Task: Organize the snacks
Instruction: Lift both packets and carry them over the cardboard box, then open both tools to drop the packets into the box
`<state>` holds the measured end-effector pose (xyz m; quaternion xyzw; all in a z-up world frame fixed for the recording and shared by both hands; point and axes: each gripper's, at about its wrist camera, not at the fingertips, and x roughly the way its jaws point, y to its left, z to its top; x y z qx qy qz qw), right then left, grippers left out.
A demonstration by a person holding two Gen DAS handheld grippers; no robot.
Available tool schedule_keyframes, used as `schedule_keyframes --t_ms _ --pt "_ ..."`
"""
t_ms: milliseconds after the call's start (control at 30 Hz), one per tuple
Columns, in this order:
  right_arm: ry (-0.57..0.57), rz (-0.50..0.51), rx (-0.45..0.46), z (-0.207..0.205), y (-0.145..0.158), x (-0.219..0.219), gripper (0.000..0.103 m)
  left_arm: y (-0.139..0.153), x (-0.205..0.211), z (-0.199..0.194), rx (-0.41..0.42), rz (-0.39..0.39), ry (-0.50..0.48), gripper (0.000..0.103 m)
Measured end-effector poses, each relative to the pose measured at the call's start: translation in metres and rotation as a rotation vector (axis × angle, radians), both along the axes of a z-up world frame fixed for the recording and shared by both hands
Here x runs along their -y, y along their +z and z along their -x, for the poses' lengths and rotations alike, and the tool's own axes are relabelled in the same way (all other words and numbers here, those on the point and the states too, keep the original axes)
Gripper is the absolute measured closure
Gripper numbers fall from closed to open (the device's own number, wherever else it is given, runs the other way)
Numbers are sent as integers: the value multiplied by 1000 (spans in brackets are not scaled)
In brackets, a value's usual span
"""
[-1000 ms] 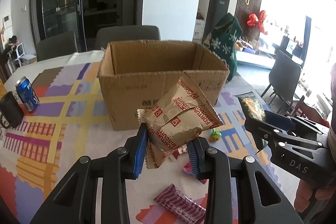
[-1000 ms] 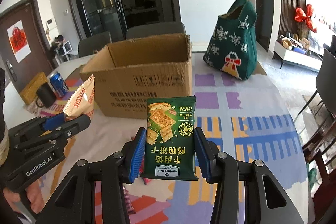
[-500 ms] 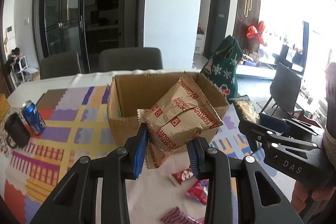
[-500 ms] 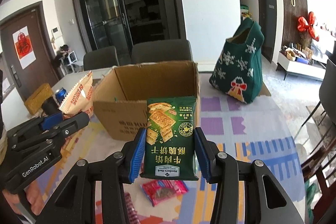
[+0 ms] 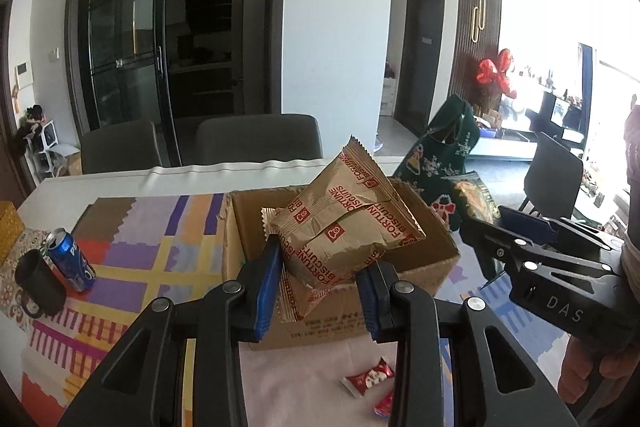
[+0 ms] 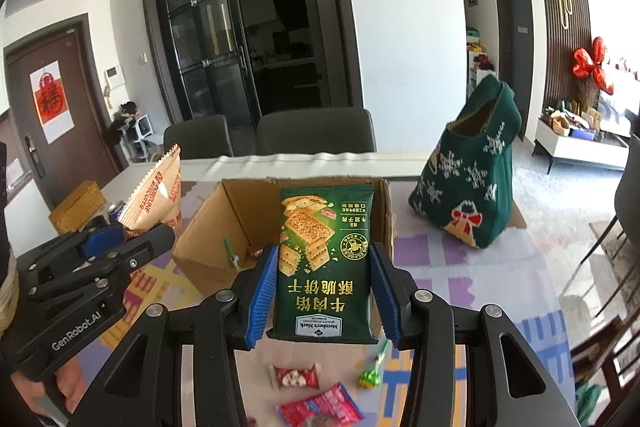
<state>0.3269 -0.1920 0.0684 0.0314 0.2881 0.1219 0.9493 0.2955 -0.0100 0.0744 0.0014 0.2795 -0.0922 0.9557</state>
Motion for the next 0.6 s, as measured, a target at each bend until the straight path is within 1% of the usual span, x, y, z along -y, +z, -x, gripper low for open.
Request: schedule_keyframes --t_ms 333,600 --pt "5 26 9 -37 9 -11 57 -3 -6 -39 -41 -5 7 68" --pt "18 46 -15 -62 1 -21 57 -16 -5 -72 -104 -13 10 68"
